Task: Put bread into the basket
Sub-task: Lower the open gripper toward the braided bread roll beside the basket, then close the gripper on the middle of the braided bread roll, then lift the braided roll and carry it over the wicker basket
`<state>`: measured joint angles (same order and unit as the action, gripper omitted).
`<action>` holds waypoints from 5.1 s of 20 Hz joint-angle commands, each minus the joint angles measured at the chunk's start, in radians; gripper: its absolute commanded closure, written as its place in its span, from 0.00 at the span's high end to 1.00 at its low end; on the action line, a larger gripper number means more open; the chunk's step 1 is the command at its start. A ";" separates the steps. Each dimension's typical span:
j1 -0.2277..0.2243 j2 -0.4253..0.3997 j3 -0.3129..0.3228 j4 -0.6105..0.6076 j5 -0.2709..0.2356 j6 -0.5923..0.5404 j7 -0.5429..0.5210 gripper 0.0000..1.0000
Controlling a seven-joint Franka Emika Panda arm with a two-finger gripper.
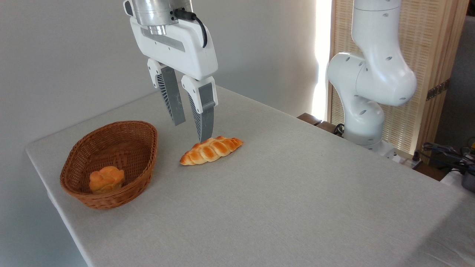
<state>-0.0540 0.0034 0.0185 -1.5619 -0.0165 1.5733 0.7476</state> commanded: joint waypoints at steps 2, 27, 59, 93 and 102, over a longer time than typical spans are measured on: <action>0.000 -0.002 0.003 -0.004 0.004 -0.012 0.010 1.00; -0.001 -0.099 -0.250 -0.426 -0.184 0.142 -0.044 1.00; -0.035 -0.031 -0.331 -0.619 -0.172 0.435 -0.037 0.32; -0.056 0.196 -0.384 -0.095 -0.034 0.350 -0.005 0.35; -0.064 0.251 -0.404 -0.095 -0.046 0.579 -0.208 0.74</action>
<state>-0.1116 0.2390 -0.3807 -1.6788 -0.0621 2.1254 0.6075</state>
